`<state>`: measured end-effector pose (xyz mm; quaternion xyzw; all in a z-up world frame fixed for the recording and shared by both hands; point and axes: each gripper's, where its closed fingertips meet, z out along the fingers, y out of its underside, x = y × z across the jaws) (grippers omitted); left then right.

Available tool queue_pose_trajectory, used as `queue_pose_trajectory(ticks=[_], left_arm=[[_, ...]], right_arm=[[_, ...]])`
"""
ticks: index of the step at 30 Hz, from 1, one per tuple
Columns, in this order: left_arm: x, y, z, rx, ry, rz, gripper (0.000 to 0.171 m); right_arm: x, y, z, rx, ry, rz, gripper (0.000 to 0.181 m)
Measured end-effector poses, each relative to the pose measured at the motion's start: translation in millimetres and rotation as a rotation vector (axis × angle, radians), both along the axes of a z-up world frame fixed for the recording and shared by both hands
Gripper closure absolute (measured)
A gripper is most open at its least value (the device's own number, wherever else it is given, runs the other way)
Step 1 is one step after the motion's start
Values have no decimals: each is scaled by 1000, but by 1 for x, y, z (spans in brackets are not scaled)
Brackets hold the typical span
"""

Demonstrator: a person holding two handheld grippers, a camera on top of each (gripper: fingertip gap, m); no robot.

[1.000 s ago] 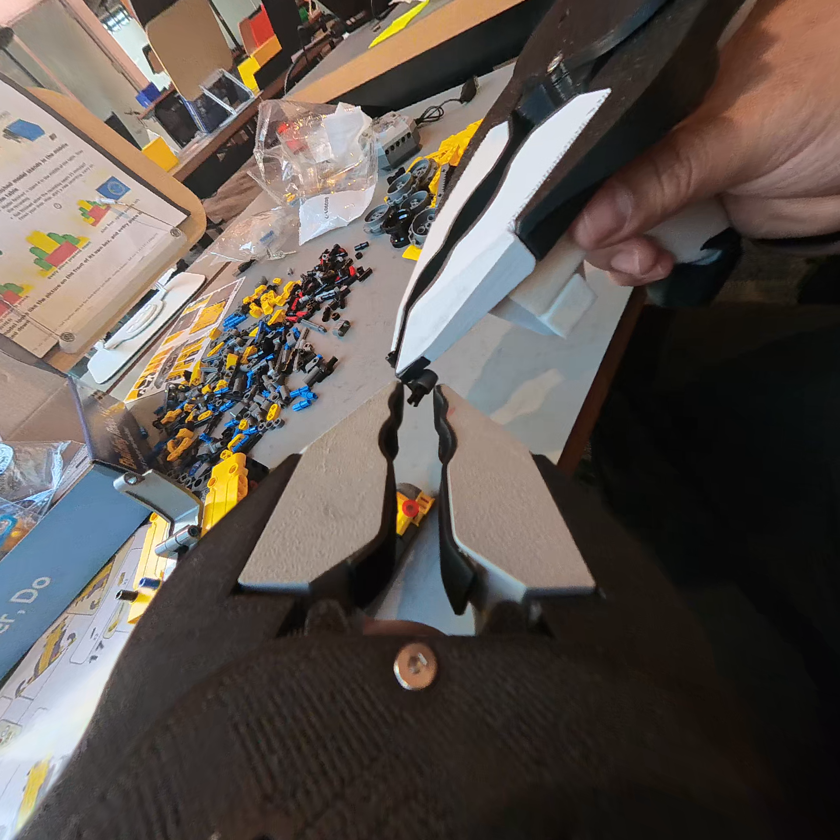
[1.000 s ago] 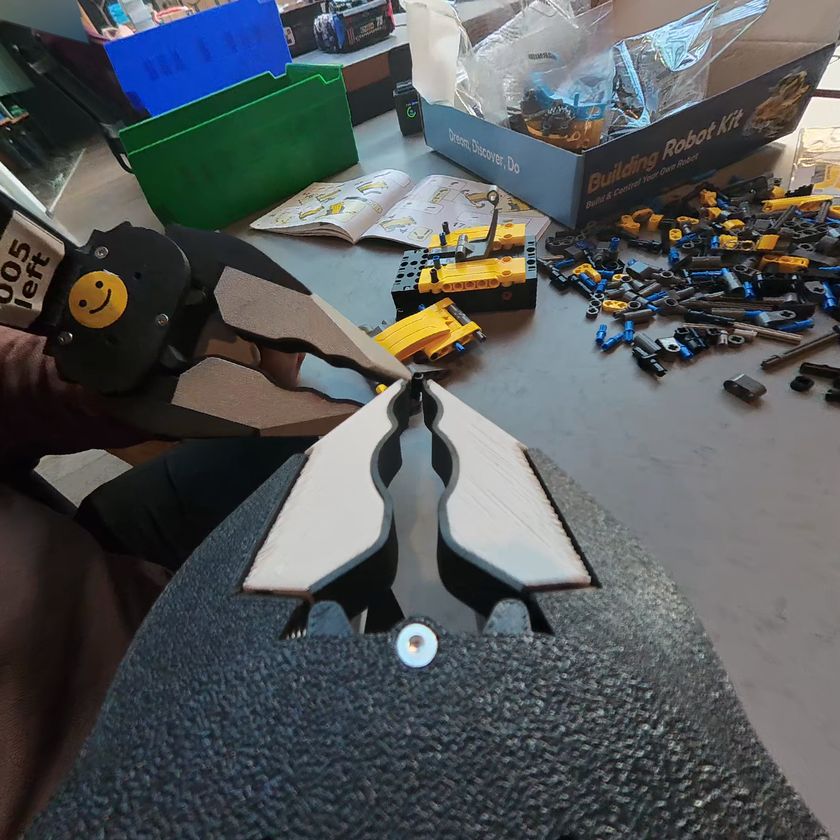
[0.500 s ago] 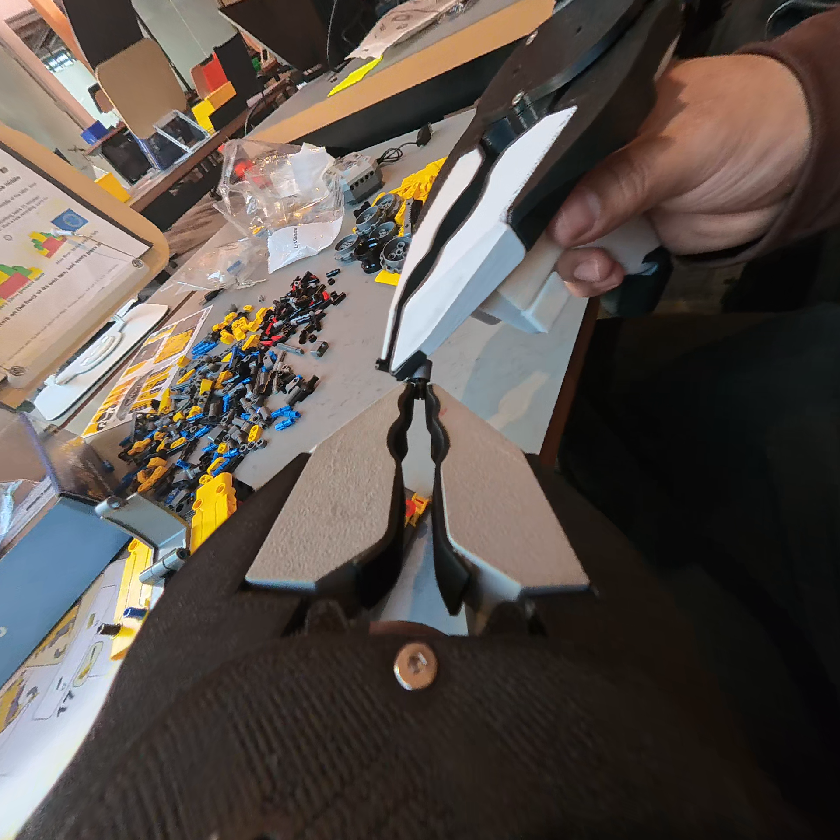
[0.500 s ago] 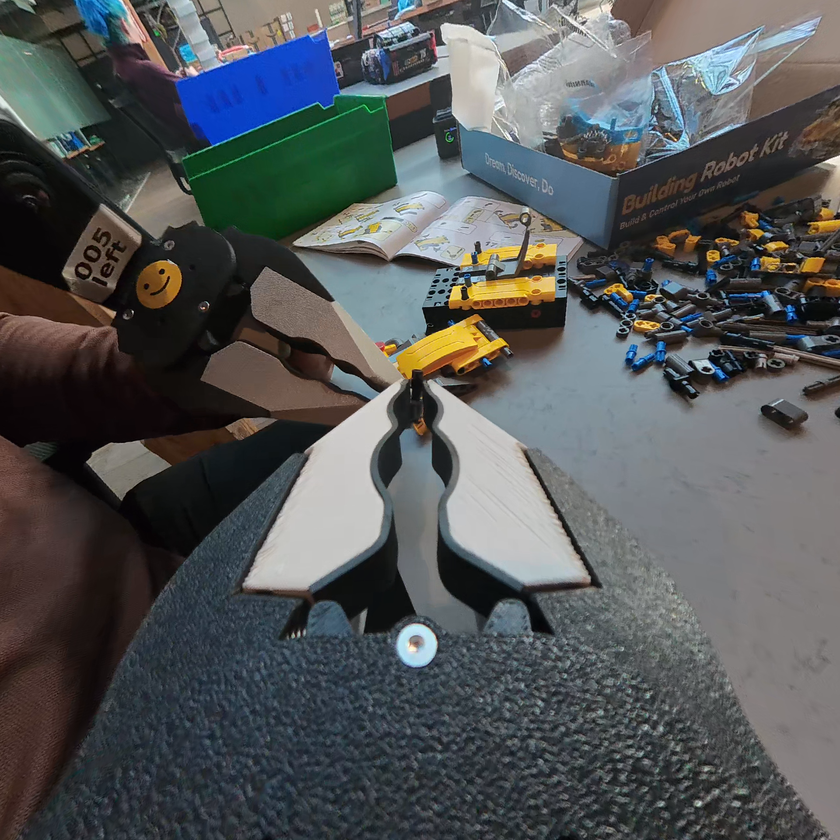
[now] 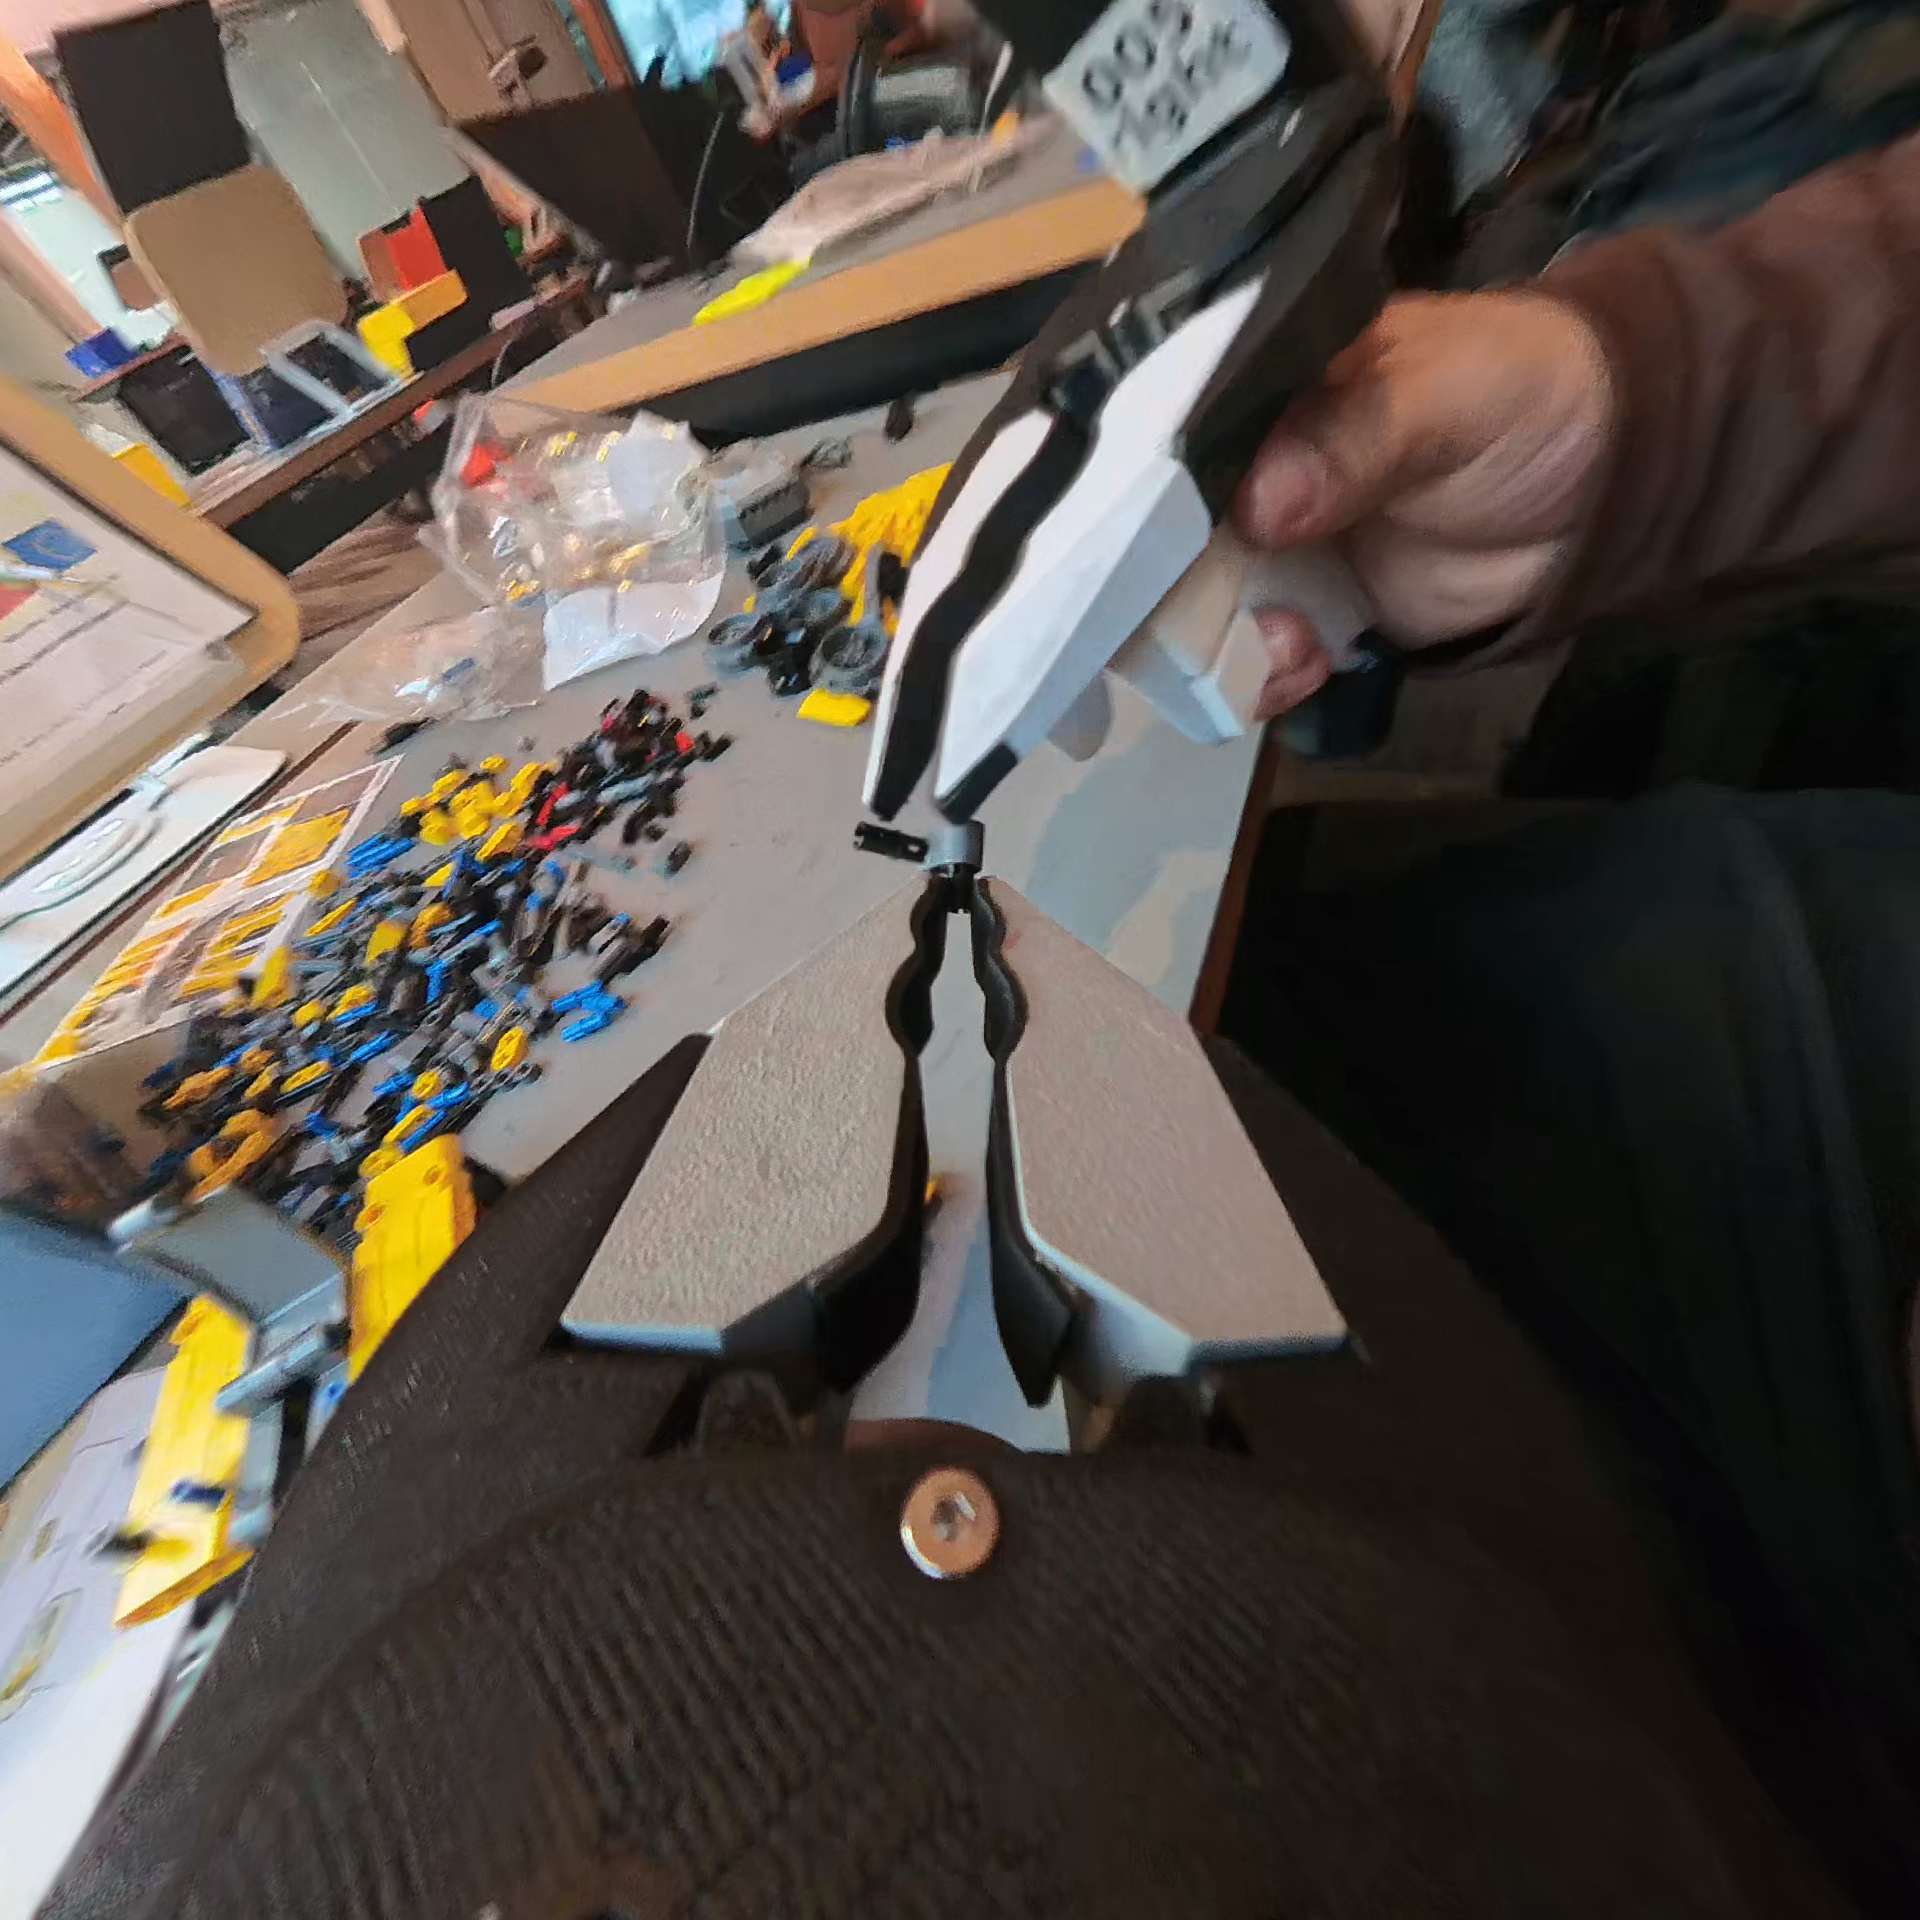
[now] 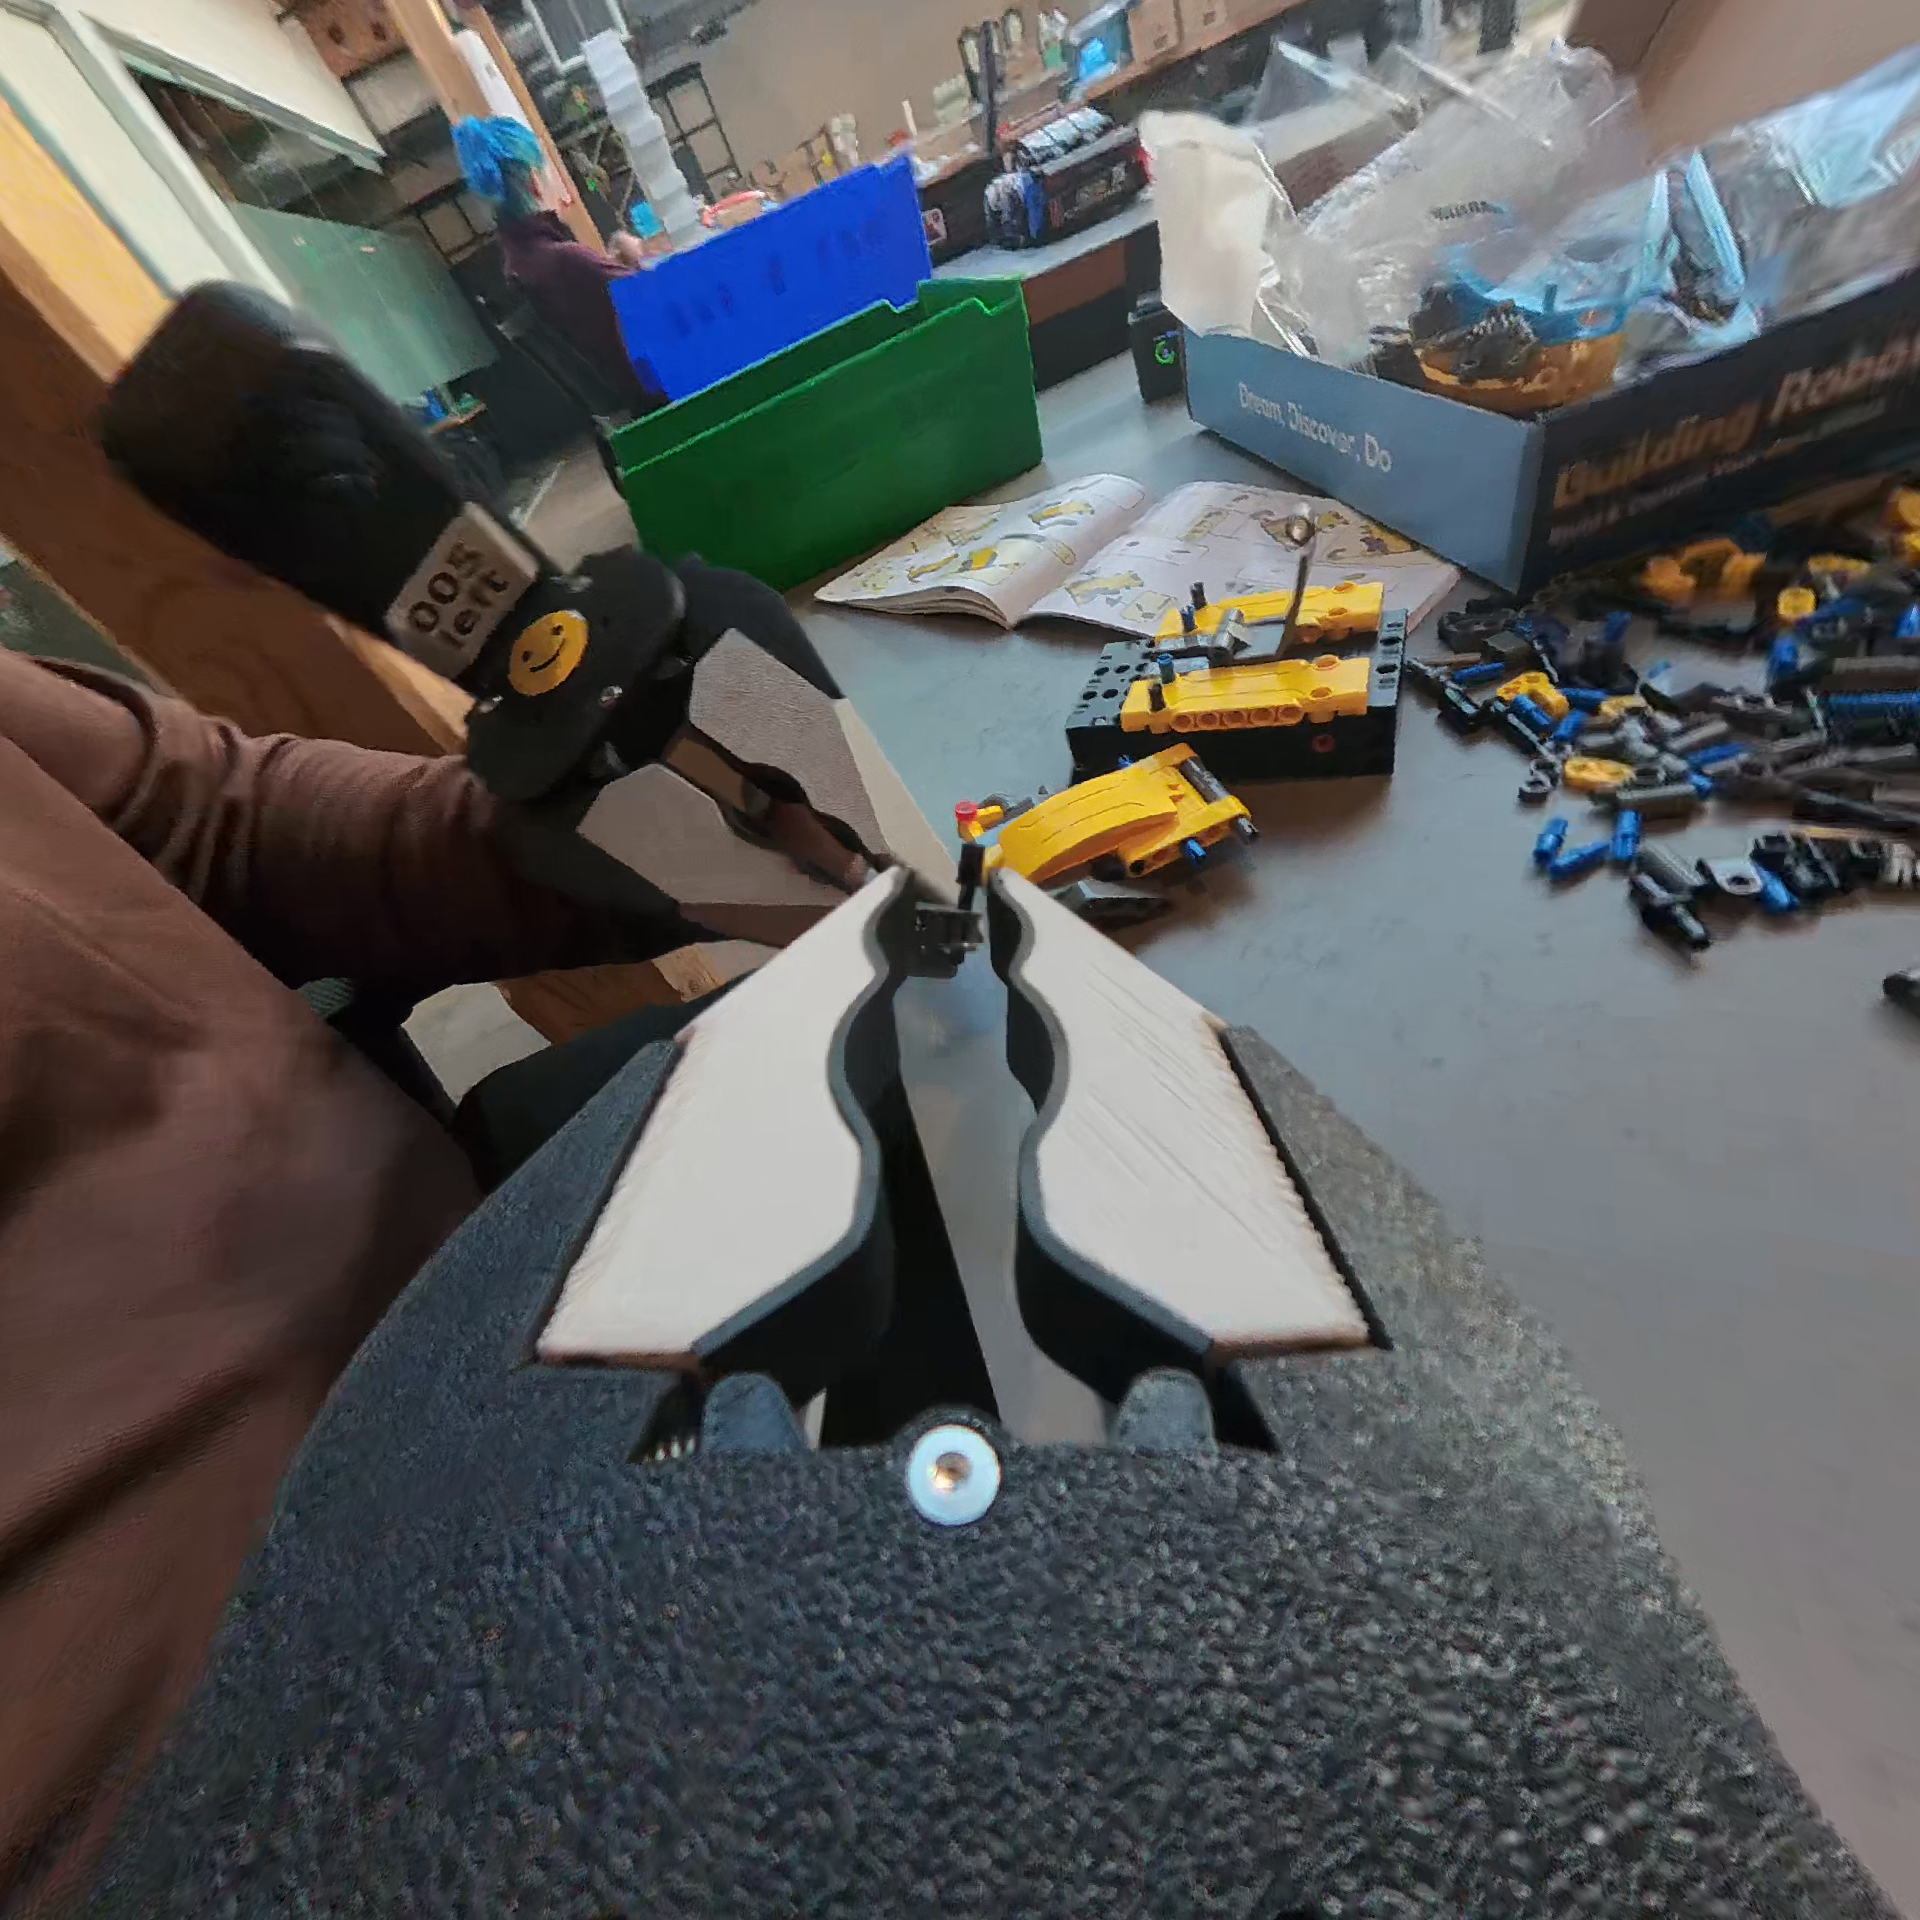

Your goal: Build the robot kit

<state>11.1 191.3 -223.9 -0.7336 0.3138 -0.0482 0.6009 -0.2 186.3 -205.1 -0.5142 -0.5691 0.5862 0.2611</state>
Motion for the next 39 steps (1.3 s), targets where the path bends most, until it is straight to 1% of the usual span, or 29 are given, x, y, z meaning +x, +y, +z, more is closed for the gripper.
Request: queue_pose_trajectory(ticks=[1,2,3,4,6,7,8,9,12,15,20,23,27,30,34,39], left_arm=[[5,-4,8,17,-74,-50,170],[12,-10,18,33,-166,-115,170],[17,-16,24,35,-245,-173,170],[19,-19,25,21,-292,-205,170],[19,-21,25,4,-326,-231,170],[21,-23,28,10,-341,-252,170],[22,-26,29,9,-353,-275,170],[24,-27,28,-3,-358,-290,170],[30,-31,24,-37,-356,-332,170],[34,-32,19,-67,-338,-345,170],[36,-32,14,-87,-300,-340,170],[36,-32,13,-98,-306,-341,170],[37,-33,10,-130,-314,-355,170],[40,-36,8,-177,-335,-379,170],[40,-35,-1,-220,-294,-364,170],[42,-35,-8,-250,-253,-359,170]], right_arm=[[6,-4,7,39,46,51,167],[11,-8,12,87,78,96,166],[16,-10,16,138,95,118,160],[19,-10,19,193,110,126,159],[26,-15,30,280,154,149,157],[29,-17,33,309,166,159,160],[31,-18,34,335,167,166,157],[33,-20,34,356,162,177,152],[36,-26,27,405,138,213,151],[33,-25,17,424,96,205,153],[33,-27,9,436,67,224,157],[33,-28,5,477,58,236,161],[32,-31,1,532,45,243,159],[32,-32,0,560,38,250,164],[32,-30,-7,603,9,251,164],[34,-29,-15,619,-12,259,163]])
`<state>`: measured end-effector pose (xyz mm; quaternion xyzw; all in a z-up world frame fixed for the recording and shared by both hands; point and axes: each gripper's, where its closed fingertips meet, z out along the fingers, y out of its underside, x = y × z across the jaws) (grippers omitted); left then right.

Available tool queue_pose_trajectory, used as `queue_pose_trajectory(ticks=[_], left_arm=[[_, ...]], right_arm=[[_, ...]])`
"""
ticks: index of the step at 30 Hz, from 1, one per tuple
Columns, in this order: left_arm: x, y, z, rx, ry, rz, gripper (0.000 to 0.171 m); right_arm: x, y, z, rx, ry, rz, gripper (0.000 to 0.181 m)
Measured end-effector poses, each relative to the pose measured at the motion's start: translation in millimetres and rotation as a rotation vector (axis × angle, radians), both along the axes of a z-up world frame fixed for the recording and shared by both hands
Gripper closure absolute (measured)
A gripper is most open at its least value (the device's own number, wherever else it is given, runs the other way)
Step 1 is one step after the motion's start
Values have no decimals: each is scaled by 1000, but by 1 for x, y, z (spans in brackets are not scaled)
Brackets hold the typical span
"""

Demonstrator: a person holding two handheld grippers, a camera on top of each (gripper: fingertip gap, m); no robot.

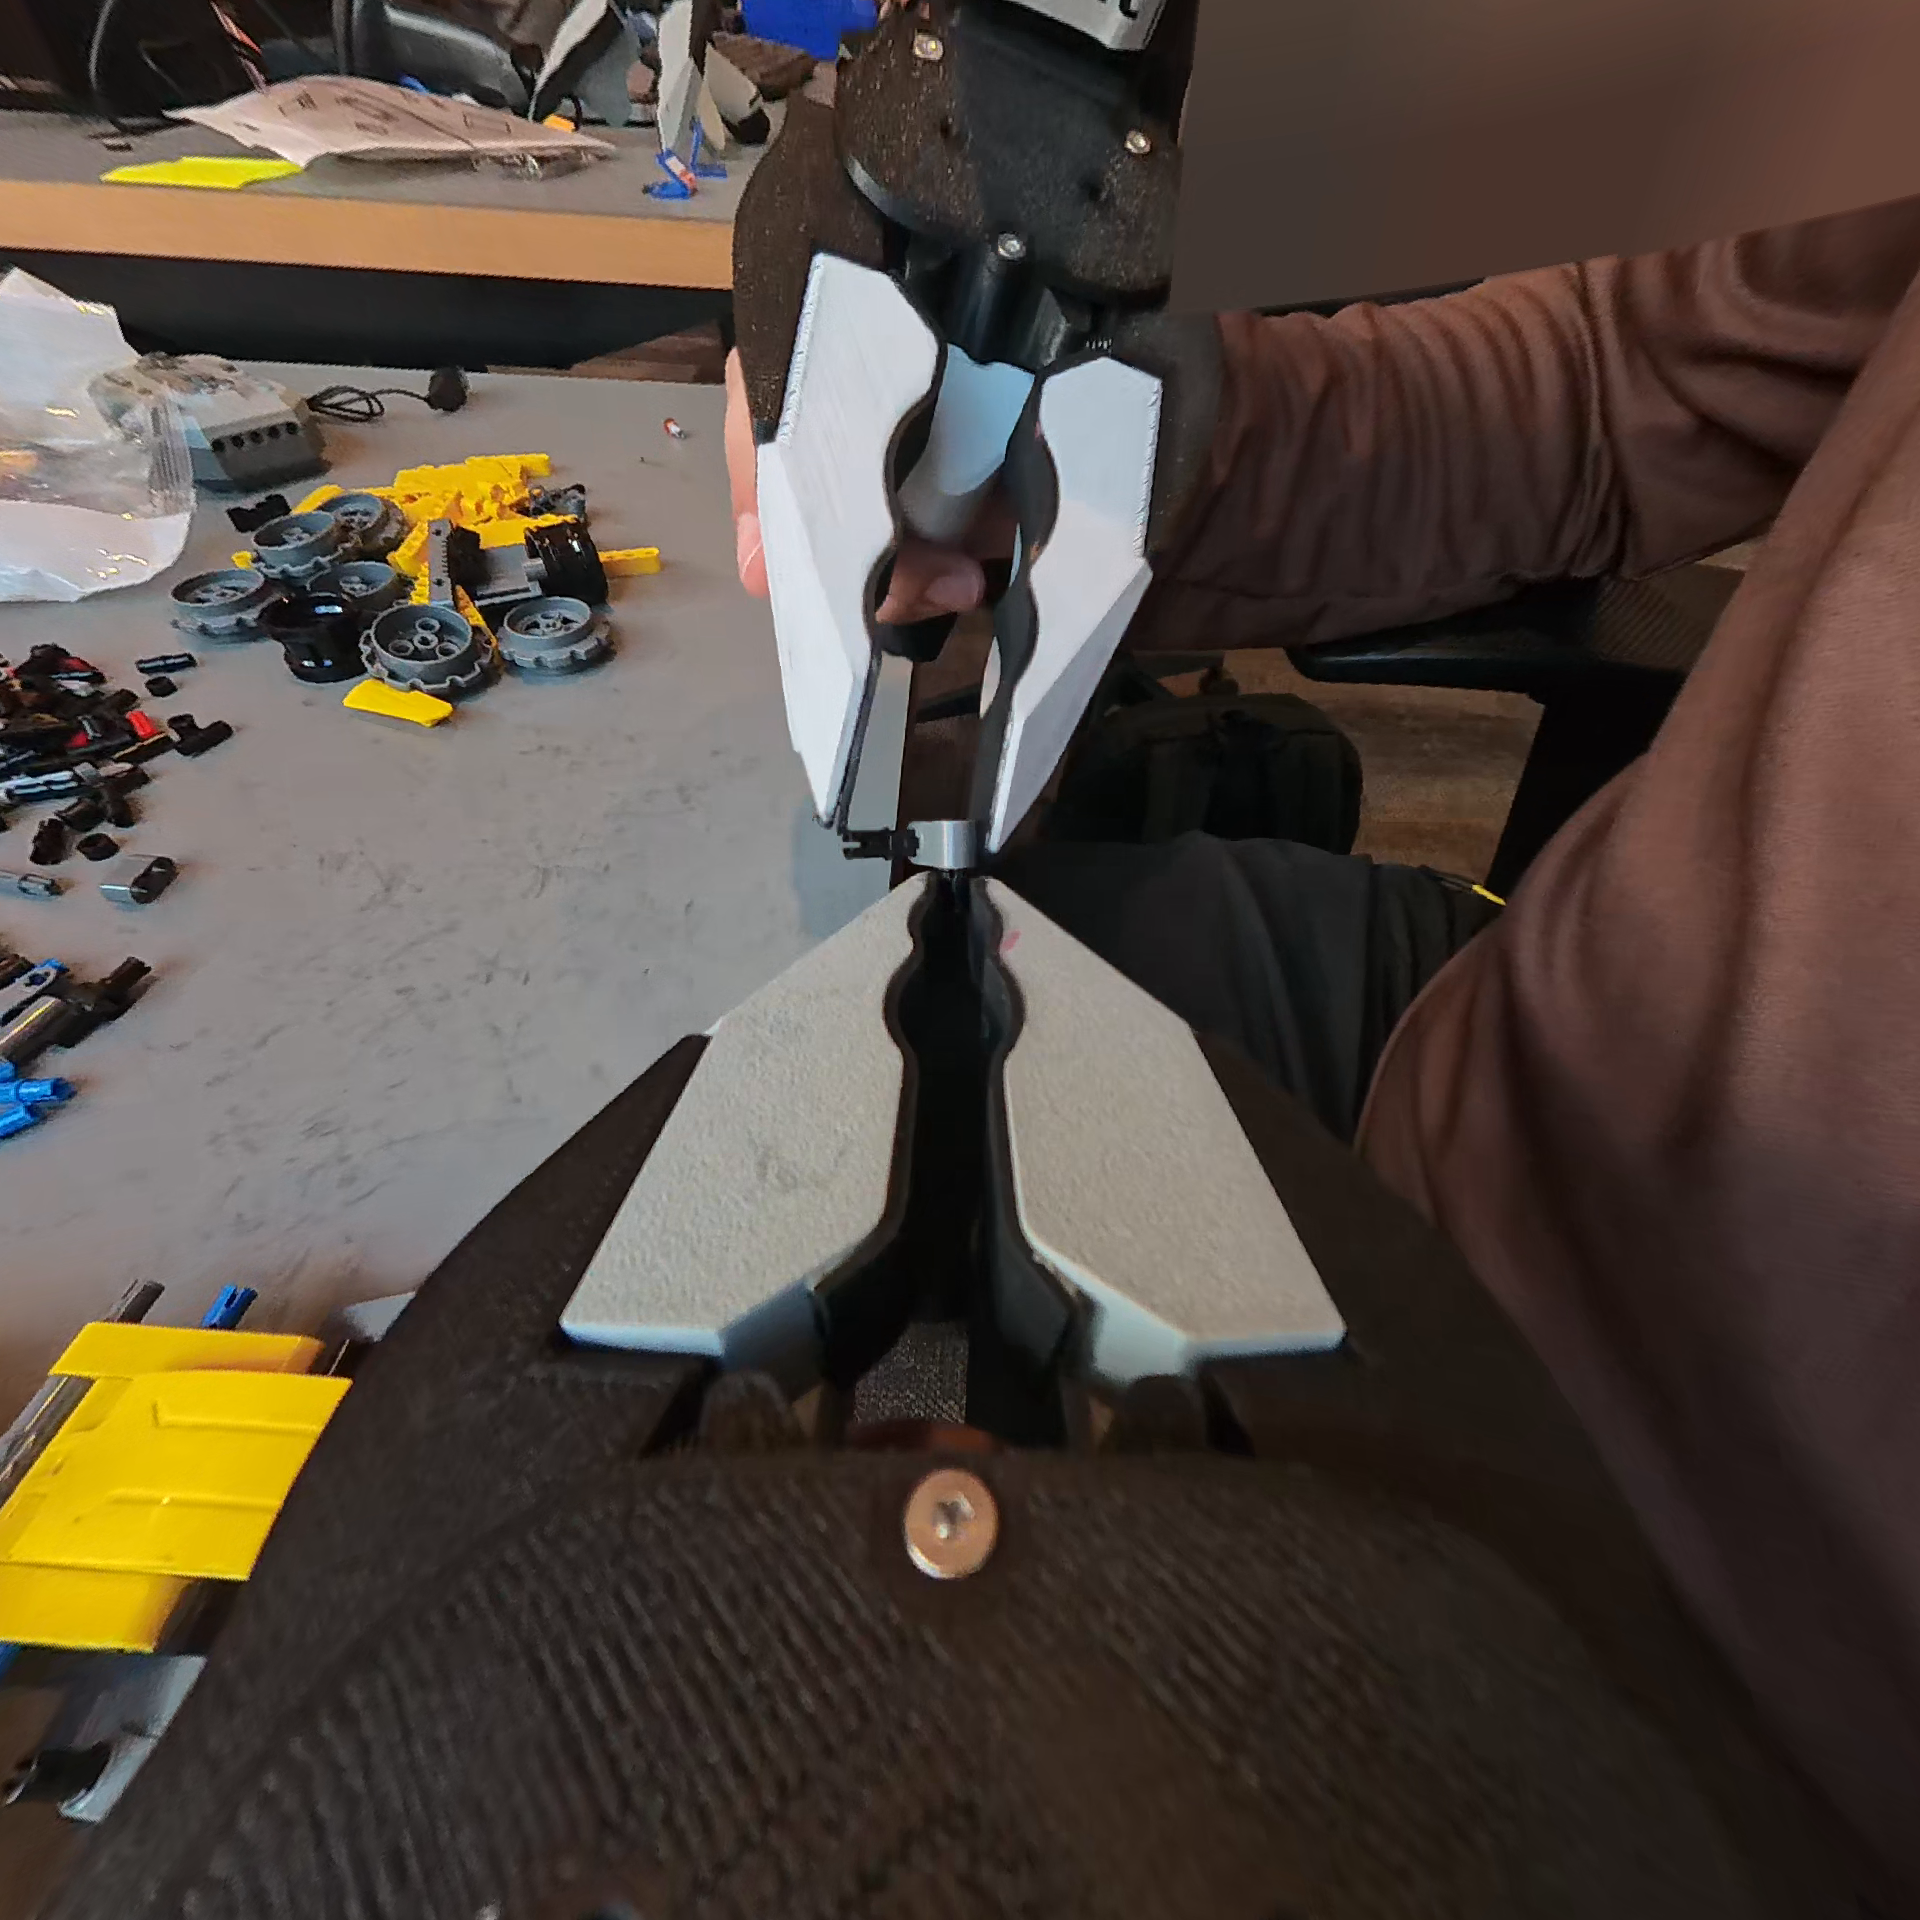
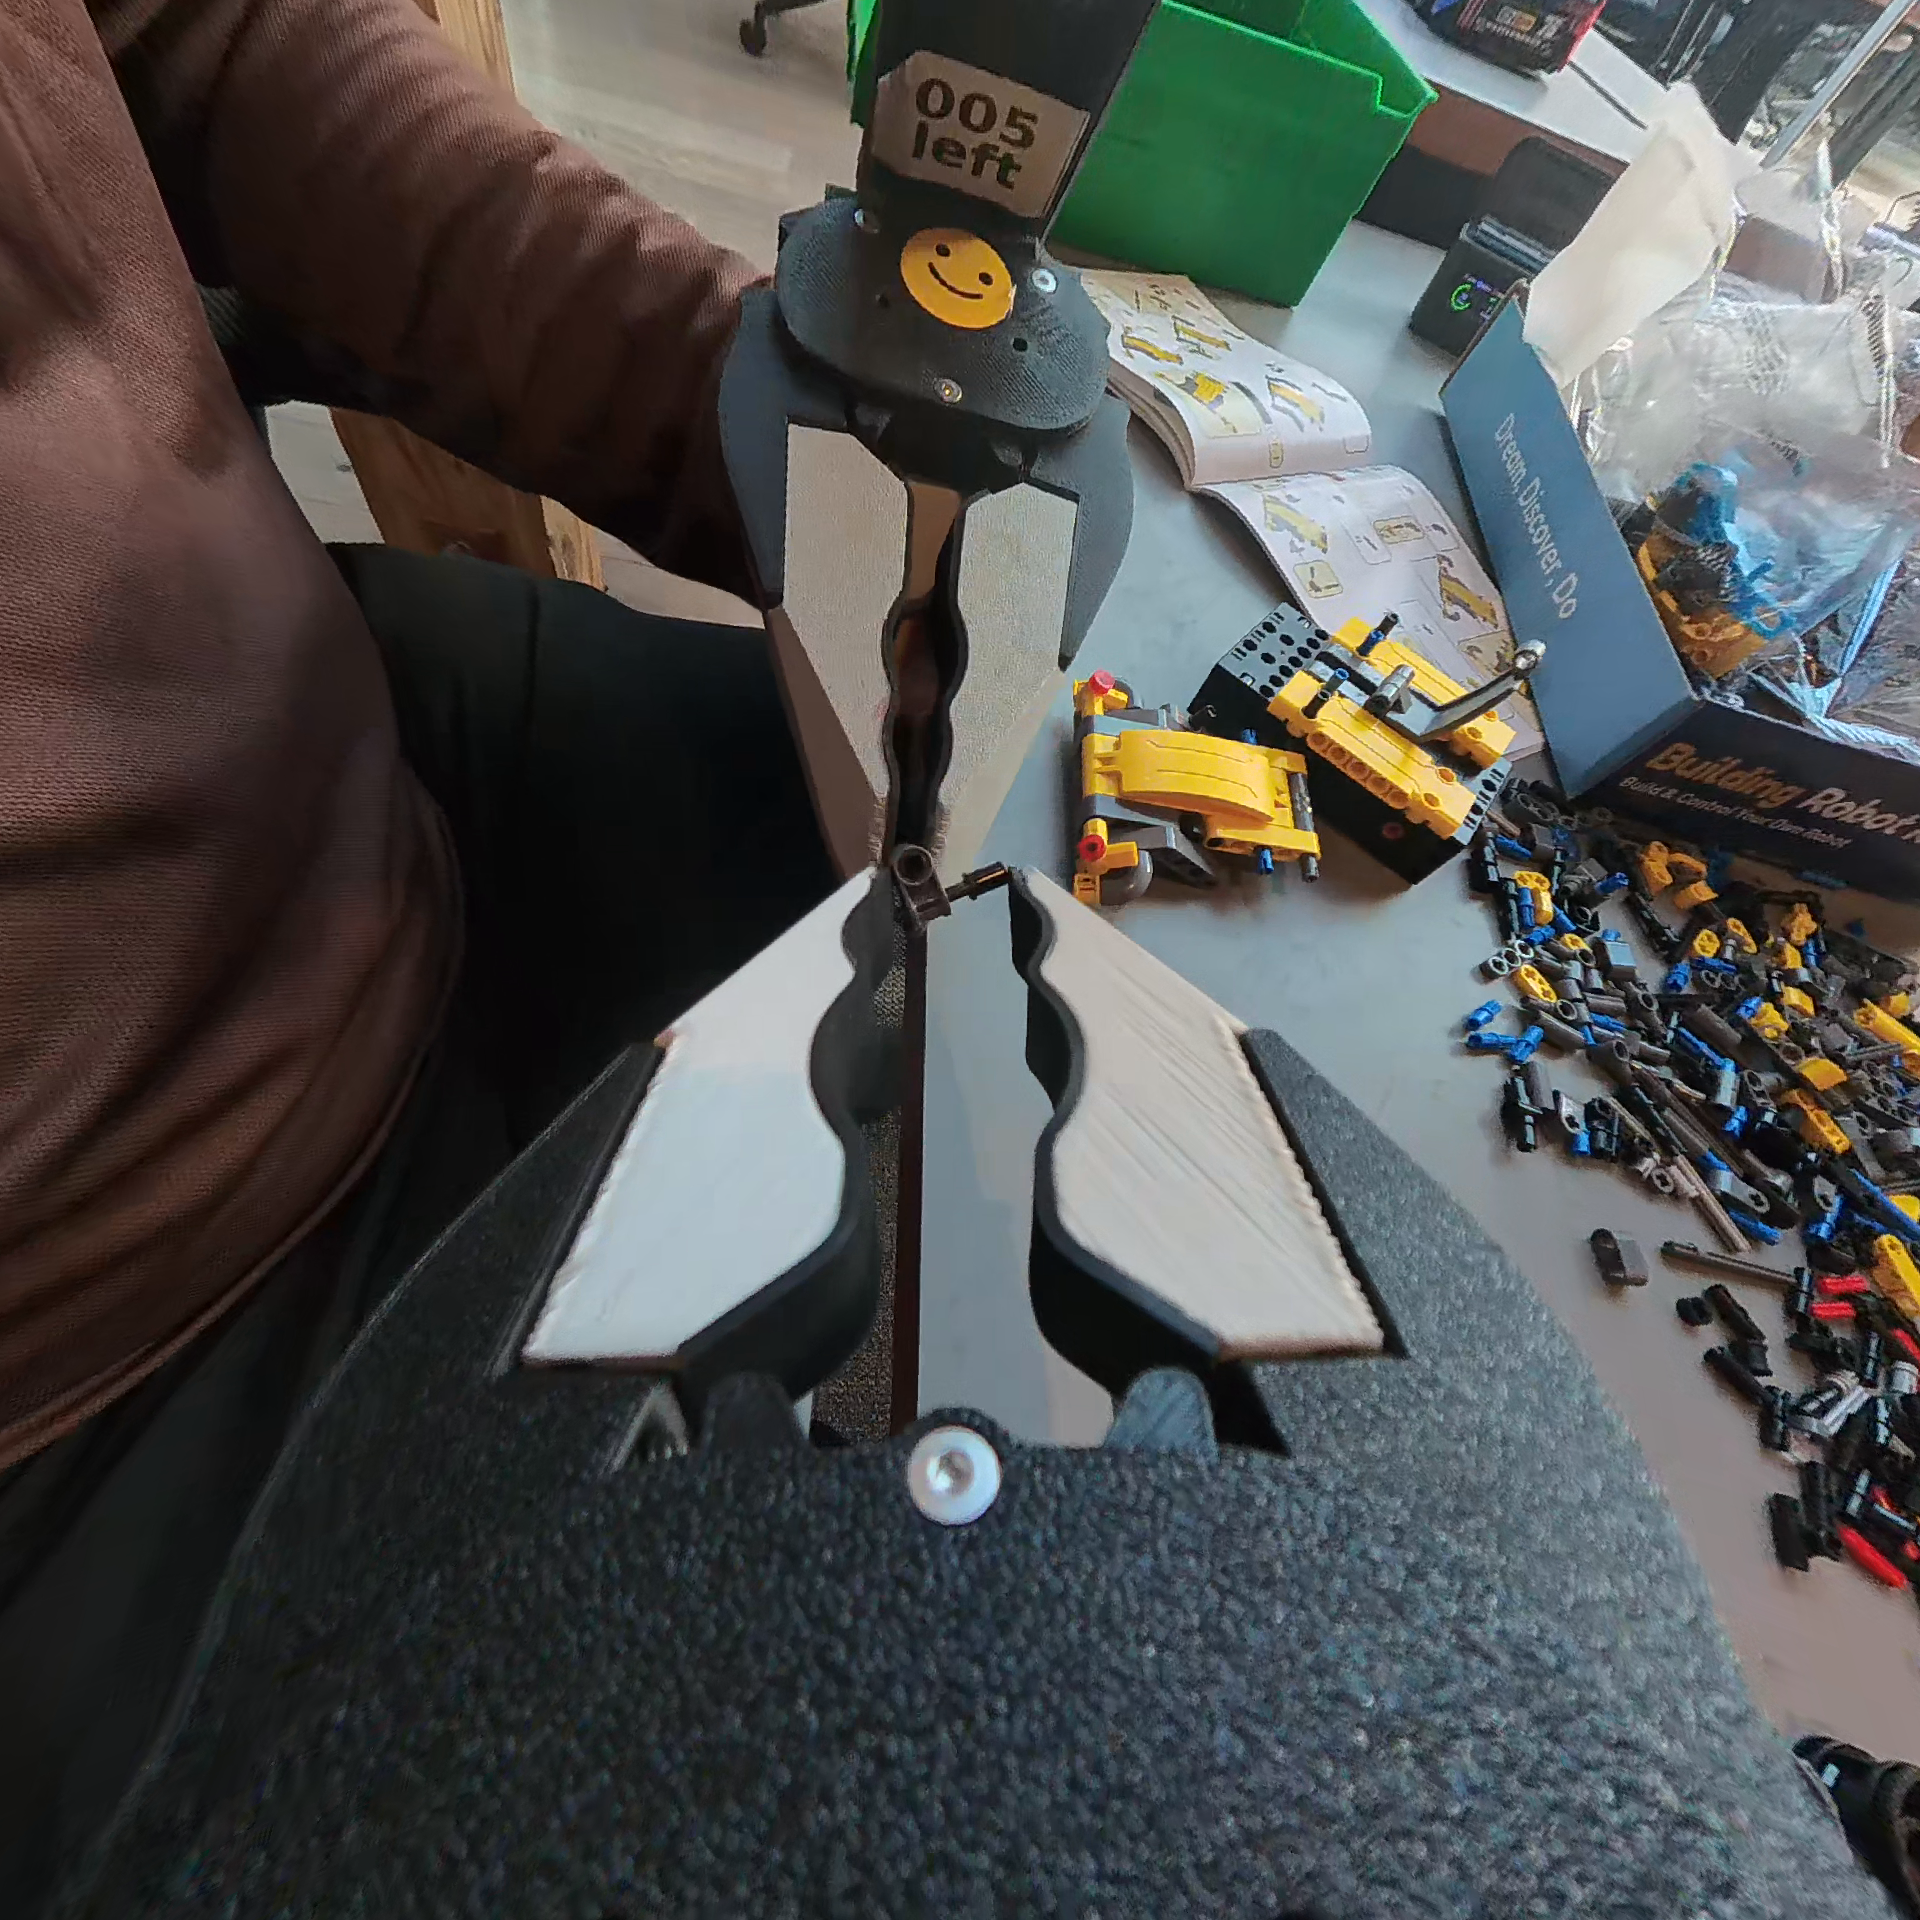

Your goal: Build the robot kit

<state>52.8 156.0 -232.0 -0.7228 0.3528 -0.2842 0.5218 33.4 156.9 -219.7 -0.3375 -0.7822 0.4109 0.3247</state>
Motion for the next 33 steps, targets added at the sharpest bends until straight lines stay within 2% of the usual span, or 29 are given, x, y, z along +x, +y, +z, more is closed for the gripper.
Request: queue_pose_trajectory(ticks=[7,12,20,33], left_arm=[[-3,2,-20,-159,160,55,170],[-9,7,-21,-181,209,124,170],[-18,13,-21,-111,329,195,170],[-18,16,-15,-26,345,213,166]], right_arm=[[-1,4,-21,105,-47,-21,164],[-4,8,-22,94,-21,-56,165],[-9,14,-23,139,17,-102,164],[-9,16,-21,74,21,-115,164]])
